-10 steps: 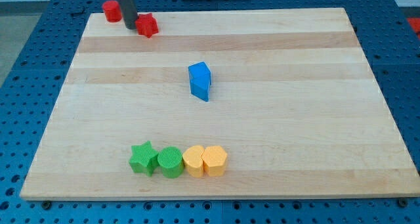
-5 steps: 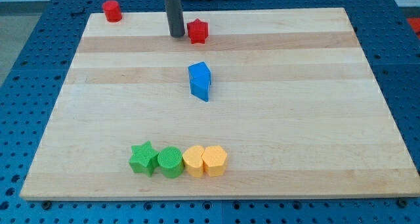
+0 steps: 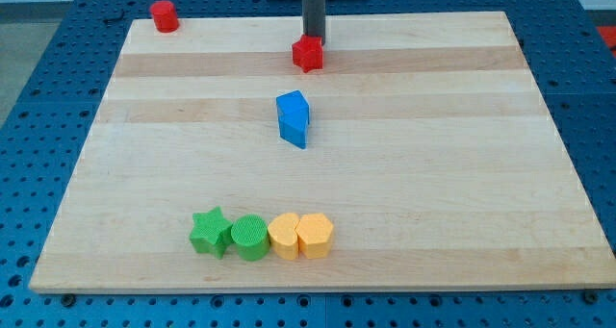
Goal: Move the red star closer to the blue cube
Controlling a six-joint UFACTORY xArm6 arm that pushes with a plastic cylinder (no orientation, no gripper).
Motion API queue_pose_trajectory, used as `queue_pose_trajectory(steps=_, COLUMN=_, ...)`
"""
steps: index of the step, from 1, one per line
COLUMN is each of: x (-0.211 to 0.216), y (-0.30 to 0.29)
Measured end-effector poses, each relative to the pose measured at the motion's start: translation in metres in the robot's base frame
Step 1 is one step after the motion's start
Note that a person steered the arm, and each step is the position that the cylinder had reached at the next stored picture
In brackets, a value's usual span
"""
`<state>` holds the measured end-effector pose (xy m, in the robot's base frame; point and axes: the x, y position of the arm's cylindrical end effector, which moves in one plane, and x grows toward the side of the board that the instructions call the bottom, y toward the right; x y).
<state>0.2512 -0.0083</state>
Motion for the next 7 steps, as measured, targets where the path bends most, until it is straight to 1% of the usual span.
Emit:
queue_pose_trajectory(steps=2, x=0.009, y=-0.001)
queue_pose_trajectory(steps=4, x=0.041, y=-0.015)
queue_pose_trajectory(steps=7, x=0.073, y=-0.017)
